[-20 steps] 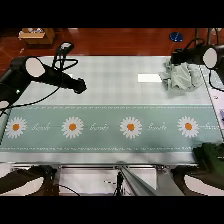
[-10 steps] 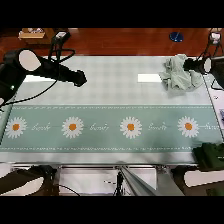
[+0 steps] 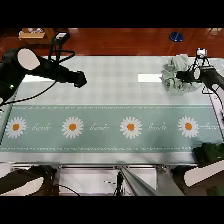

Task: Fold the shirts.

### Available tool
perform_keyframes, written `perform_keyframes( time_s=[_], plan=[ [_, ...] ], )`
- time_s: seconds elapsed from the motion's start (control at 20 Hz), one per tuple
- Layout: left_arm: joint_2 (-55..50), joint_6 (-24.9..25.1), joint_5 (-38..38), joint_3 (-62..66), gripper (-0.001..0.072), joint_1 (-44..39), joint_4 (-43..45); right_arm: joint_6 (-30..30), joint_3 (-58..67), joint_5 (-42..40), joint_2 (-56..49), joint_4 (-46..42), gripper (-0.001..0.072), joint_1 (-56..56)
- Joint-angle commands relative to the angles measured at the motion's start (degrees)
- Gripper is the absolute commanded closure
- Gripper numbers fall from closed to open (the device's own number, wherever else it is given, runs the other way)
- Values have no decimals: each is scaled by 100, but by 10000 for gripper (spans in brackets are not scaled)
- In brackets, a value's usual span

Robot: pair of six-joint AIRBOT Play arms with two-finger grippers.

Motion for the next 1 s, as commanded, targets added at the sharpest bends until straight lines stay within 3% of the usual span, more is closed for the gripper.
perform_keyframes(
  time_s=[0.0, 0.15, 0.4, 0.55, 0.7, 0.8, 0.9, 0.95],
  plan=[
    [50, -24, -17, 192, -13, 2, -282, -459, 7, -398, 739, 44, 688, -4],
    [199, -24, -125, 859, -13, 2, -409, -503, 7, -619, 2184, 50, 688, 83],
    [752, -24, -920, 2533, -13, 2, -404, -544, 7, -699, 4728, 111, 688, 691],
    [1349, -24, -1115, 3276, -13, 7, -400, -542, 7, -356, 5893, 682, 687, 1248],
    [2063, -31, -1176, 3410, 0, 7, -212, -544, 4, 459, 6472, 1255, 687, 1799],
    [2430, -358, -1513, 3410, 6, 7, 155, -549, 4, 1373, 6457, 1486, 687, 2159],
    [2684, -540, -2129, 3410, 167, 7, 520, -581, 4, 2339, 6168, 1895, 687, 2535],
    [2763, -540, -2455, 3407, 186, 7, 623, -662, -2, 2693, 5945, 2181, 687, 2747]
  ],
)
